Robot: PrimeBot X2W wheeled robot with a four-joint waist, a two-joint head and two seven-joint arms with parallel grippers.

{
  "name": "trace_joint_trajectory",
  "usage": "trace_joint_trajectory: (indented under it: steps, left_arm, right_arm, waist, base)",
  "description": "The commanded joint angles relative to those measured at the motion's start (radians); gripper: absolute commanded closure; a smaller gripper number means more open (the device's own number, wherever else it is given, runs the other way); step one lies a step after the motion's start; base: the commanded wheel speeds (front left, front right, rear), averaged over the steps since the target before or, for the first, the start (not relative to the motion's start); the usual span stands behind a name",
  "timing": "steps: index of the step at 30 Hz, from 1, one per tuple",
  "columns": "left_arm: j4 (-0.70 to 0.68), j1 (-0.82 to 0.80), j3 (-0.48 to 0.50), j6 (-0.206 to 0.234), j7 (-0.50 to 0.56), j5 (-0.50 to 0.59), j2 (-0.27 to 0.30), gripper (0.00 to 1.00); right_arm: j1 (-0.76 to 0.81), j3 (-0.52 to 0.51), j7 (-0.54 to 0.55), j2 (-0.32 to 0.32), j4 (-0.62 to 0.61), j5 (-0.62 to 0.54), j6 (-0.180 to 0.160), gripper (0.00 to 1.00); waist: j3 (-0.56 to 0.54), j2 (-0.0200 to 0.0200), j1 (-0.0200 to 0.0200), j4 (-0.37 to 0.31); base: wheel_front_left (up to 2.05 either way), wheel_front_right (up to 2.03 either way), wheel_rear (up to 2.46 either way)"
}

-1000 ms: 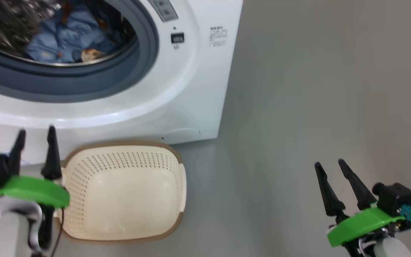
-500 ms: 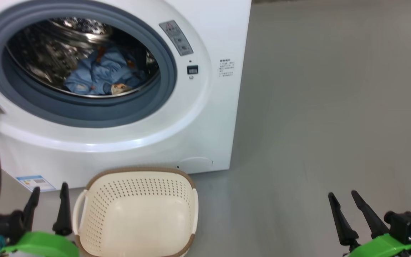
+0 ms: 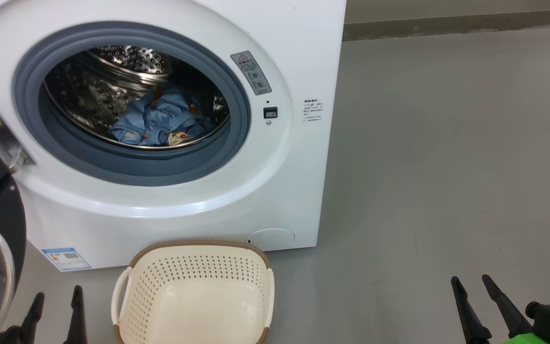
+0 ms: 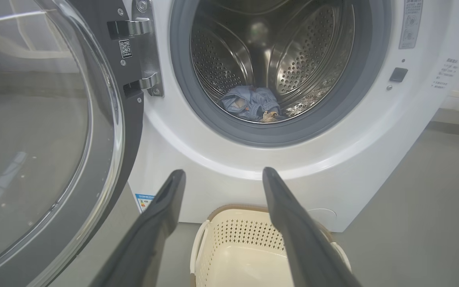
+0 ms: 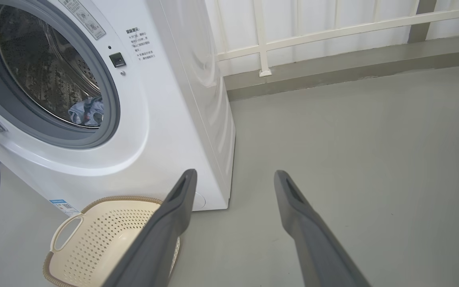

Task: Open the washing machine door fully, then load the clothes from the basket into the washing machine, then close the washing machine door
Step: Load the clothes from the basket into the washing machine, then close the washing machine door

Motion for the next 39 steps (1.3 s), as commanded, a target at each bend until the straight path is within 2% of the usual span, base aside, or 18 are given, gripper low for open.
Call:
trace_joint_trajectory:
  steps: [1, 28, 39]
  left_arm:
    - [-0.035, -0.01, 0.046, -0.002, -0.006, 0.013, 0.016, 0.0]
    - [-0.071, -0.005, 0.059, -0.002, -0.006, 0.021, -0.002, 0.0]
    - [-0.079, -0.011, 0.041, -0.002, -0.006, 0.005, 0.006, 0.0]
  right_arm:
    - [0.008, 0.015, -0.005, -0.023, -0.026, 0.003, 0.002, 0.0]
    - [0.0, 0.009, -0.005, -0.021, -0.035, -0.004, 0.002, 0.0]
    - [-0.003, 0.011, -0.005, -0.024, -0.036, -0.001, 0.002, 0.0]
  waist:
    - [-0.001, 0.0, 0.0, -0.001]
    - [0.013, 0.0, 0.0, 0.007]
    - [0.02, 0.0, 0.0, 0.015]
  base:
    - [0.0, 0.0, 0.0]
    - [-0.01, 0.01, 0.0]
    - [-0.96, 0.96, 0.0]
